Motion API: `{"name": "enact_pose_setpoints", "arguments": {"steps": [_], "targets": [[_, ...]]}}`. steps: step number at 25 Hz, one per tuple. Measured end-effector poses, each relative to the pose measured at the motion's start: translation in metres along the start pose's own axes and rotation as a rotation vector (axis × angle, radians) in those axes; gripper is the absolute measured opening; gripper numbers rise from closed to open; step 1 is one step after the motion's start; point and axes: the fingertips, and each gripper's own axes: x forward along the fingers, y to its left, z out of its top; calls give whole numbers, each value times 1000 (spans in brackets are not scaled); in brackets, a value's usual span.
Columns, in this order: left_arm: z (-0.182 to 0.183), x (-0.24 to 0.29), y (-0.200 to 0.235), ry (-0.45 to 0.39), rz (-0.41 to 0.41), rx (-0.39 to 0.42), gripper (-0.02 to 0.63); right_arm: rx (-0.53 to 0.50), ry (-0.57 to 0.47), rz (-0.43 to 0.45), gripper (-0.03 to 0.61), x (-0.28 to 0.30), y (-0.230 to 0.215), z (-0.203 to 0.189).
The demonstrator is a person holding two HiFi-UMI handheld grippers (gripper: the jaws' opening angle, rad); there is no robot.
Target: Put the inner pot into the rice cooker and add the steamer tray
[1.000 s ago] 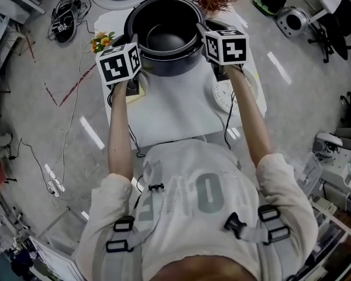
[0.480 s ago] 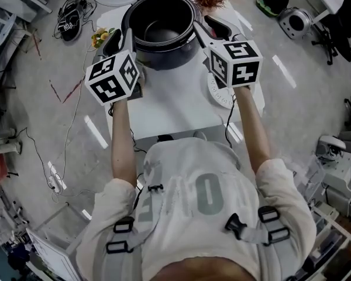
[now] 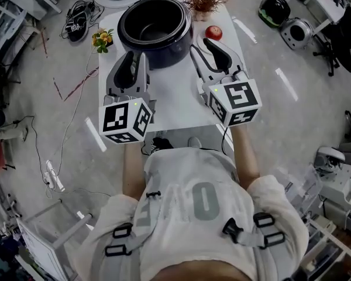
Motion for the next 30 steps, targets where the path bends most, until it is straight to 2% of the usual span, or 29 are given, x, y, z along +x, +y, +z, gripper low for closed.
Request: {"name": "enact_pose_setpoints", "arguments": {"steps": [3,6,11,21,25,28,30], "targets": [[-15,-19,-21,11,-1,11,91,7,9,-14,144,-28,-2,-17],[-29,-36,-41,-21,22,21,91,24,22,-28,143,-60,-8,-39],[-45,-46,-64,-6,49,37,91,33,40,-37,143,-100,-18,-68],[-58,-49,-78,7,67,5,91,32,82,-33,143,-118,-25,-84],[-73,-35,-79,79,43,-84,92,53,101,-53,145,-114,-38,-92],[-100,-21,-93,161,-1,-175,93,131,137,-88,160,-123,-63,-112],[-123,-11,-104,225,-51,-245,124,185,170,-140,160,-129,-85,-130]]}}
